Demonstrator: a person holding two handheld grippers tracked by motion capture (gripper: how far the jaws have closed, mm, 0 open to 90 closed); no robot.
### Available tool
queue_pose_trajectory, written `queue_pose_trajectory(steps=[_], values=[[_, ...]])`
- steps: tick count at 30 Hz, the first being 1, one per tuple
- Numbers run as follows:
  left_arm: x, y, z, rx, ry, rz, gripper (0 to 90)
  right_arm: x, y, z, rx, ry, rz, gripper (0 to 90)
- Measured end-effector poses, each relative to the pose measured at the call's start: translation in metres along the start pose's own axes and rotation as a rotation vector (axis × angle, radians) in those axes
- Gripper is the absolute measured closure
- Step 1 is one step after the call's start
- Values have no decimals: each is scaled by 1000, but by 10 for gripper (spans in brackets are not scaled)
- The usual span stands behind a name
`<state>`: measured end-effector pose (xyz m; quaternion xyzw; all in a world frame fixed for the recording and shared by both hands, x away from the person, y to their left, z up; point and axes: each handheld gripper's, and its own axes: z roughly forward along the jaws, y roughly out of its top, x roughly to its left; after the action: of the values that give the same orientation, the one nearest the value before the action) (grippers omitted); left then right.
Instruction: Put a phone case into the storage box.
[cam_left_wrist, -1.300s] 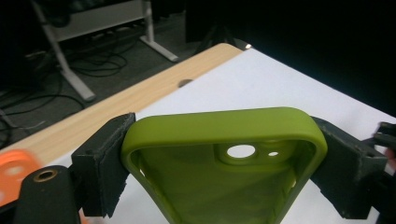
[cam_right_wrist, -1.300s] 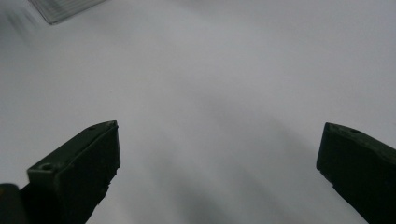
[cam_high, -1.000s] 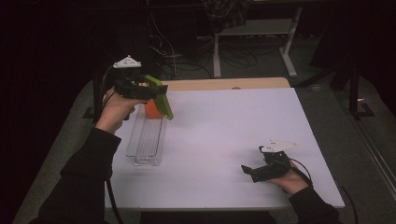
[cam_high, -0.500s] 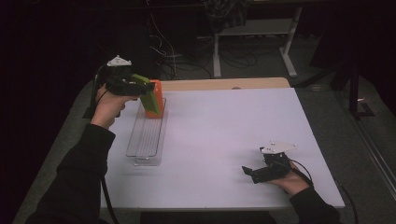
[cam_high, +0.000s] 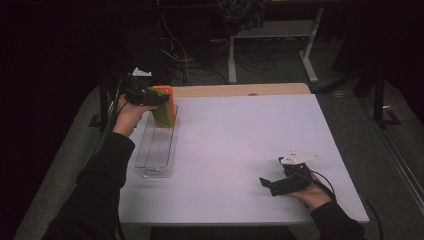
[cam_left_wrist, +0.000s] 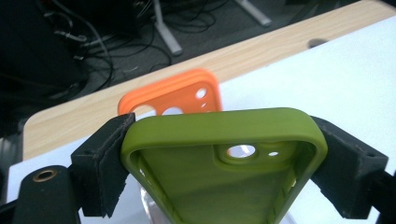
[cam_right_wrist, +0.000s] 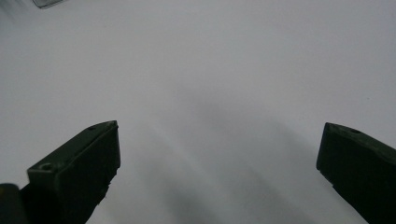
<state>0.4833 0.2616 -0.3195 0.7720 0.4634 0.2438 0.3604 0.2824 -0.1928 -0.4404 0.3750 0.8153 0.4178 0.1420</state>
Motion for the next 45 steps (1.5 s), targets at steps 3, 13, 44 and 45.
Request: queue_pose_trajectory(steps=[3, 13, 44, 45], values=[[1, -3, 6, 16, 8, -17, 147, 0, 0, 0, 0, 1, 0, 0], [2, -14, 25, 53, 48, -35, 144, 0, 0, 0, -1, 2, -4, 0], [7, -13, 35, -24, 83, -75, 37, 1, 0, 0, -10, 11, -7, 0], [8, -13, 33, -23, 78, -70, 36, 0, 1, -1, -11, 11, -7, 0]])
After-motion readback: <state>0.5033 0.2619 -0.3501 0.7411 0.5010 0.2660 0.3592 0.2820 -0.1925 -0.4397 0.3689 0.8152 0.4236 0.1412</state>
